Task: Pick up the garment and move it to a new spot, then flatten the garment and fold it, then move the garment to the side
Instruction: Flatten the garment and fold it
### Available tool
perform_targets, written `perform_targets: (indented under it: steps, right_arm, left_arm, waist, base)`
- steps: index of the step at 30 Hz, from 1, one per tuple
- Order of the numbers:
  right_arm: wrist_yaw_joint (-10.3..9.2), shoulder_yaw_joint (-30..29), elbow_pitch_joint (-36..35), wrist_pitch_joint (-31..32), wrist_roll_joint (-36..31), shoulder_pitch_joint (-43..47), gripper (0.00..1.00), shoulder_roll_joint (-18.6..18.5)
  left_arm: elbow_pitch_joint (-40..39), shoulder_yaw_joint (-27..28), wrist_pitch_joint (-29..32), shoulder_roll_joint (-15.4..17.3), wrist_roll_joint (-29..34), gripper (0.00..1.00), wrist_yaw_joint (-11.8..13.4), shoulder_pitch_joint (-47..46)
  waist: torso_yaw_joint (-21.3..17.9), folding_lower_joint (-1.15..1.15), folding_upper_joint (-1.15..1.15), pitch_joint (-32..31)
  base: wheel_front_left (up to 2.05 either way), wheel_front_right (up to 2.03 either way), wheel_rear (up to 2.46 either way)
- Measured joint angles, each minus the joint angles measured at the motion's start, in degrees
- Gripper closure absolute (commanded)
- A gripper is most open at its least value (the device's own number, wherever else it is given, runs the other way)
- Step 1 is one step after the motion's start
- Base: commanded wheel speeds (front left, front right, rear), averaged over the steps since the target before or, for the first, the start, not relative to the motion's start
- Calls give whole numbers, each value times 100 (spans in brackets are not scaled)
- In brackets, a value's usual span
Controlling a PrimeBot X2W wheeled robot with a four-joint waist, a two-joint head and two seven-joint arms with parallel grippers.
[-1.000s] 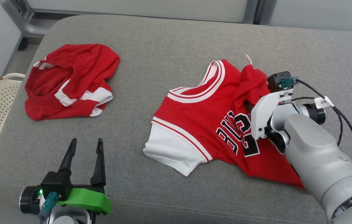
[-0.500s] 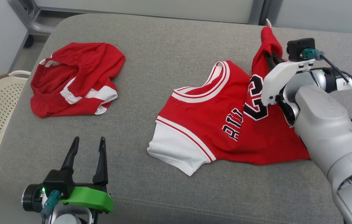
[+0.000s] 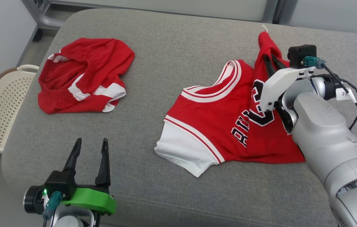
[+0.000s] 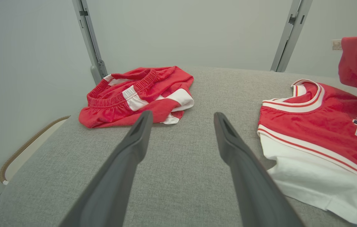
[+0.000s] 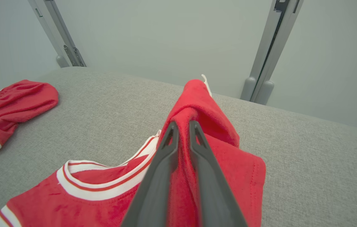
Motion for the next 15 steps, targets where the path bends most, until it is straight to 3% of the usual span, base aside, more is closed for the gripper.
perform_targets:
  steps: [8,15]
  right_arm:
    - [0,-143,-500,-1,42,514,0,8]
    - [0,236,-1056,-2,592,1150,0,-274]
  left_arm:
    - [-4,47,0,1,34,0,-5,25]
    - [-118,127,1,0,91,0,14,136]
  waist:
    - [-157,0,0,-138]
    - [-417,0,0,-278]
  base:
    - [0,0,0]
    - [0,0,0]
